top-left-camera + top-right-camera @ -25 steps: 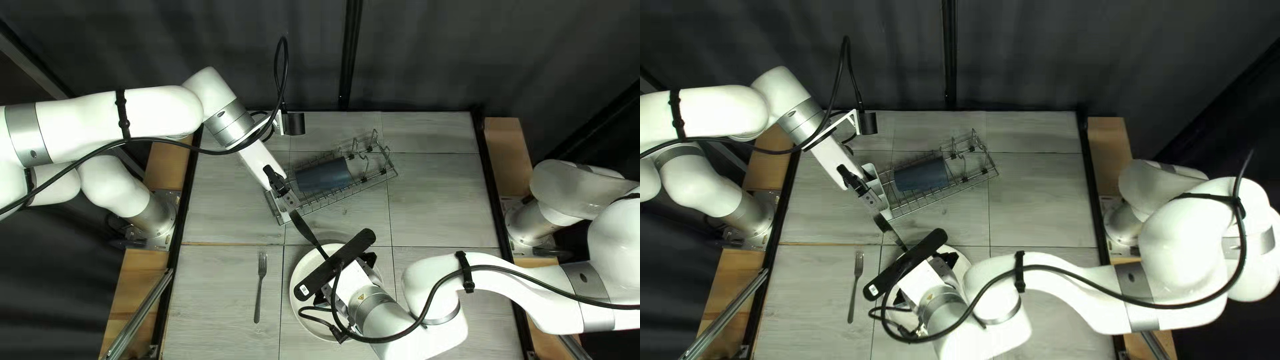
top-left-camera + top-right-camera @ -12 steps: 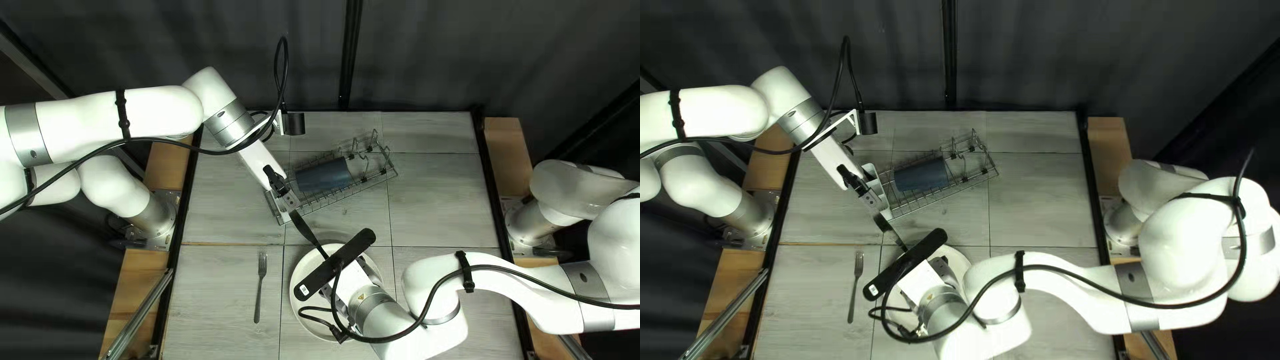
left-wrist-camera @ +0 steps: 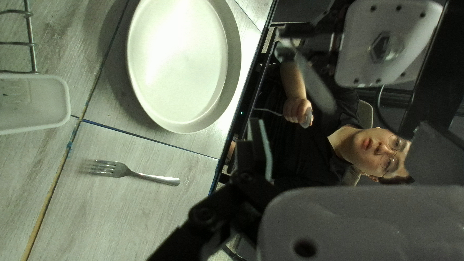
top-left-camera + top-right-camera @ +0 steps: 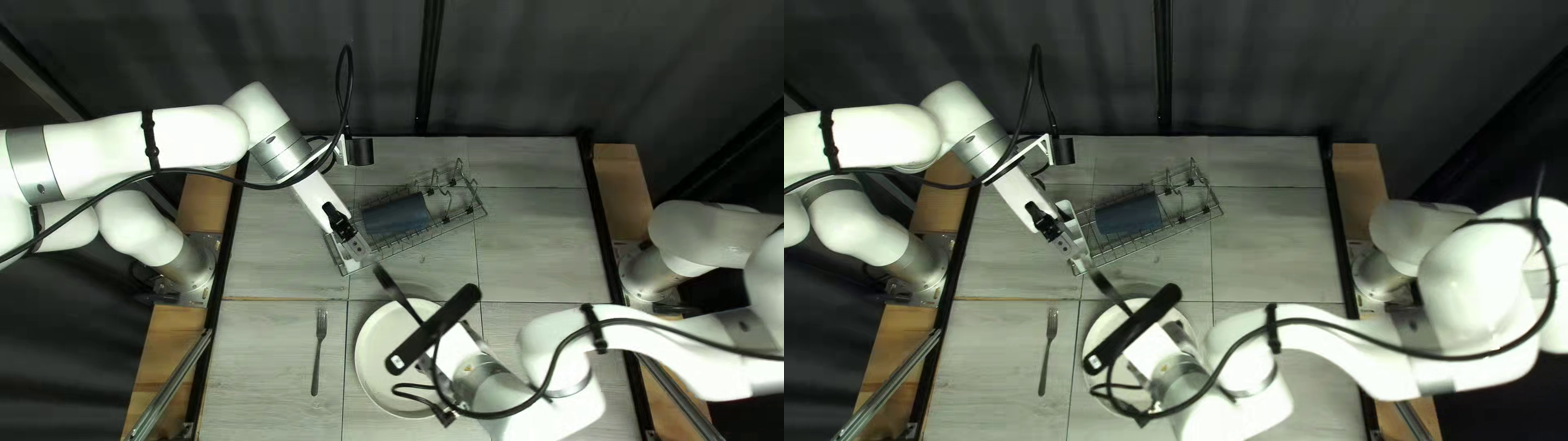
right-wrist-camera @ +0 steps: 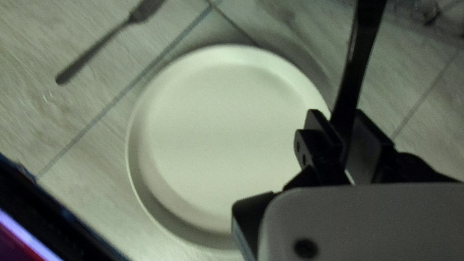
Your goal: Pick up and place plate onto table. Place down one fork to the left of the plate. Place spoon and knife to the right of the plate. Place cup above the knife and spoon
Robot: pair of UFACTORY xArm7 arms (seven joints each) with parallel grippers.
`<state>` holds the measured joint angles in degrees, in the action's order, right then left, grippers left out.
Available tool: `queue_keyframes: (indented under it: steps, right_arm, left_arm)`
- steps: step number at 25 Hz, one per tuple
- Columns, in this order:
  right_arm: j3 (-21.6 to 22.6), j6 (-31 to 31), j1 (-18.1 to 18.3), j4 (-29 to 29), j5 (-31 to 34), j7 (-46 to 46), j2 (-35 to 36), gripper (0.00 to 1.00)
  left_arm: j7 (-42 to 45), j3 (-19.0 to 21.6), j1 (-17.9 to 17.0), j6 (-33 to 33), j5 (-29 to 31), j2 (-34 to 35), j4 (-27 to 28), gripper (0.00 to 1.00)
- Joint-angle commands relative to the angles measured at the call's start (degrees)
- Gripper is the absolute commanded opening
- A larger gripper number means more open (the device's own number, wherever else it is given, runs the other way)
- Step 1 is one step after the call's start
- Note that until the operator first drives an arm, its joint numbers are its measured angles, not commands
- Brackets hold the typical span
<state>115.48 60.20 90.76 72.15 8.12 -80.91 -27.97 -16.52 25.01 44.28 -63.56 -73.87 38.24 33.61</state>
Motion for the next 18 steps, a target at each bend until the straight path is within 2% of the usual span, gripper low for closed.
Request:
queue_keyframes:
  steps: [1,3,14,17,18]
  right_arm:
    - [0.65,5.37,-1.74,-1.50,-5.90,-2.95,5.00,0.00]
    - [0.72,6.78,-2.87,-2.12,-7.49,-4.64,6.49,0.00]
    - [0.72,6.78,-2.87,-2.12,-7.49,-4.64,6.49,0.00]
    - [-3.85,2.09,-9.70,-7.95,-2.58,-11.28,12.73,0.00]
    - [-5.59,0.68,-12.35,-9.72,-2.27,-16.67,14.78,0.00]
  left_arm:
    - [0.00,0.00,0.00,0.00,0.00,0.00,0.00,1.00]
    - [0.00,0.00,0.00,0.00,0.00,0.00,0.00,1.00]
    - [0.00,0.00,0.00,0.00,0.00,0.00,0.00,1.00]
    - [0.00,0.00,0.00,0.00,0.00,0.00,0.00,1.00]
    - [0.00,0.00,0.00,0.00,0.00,0.00,0.00,1.00]
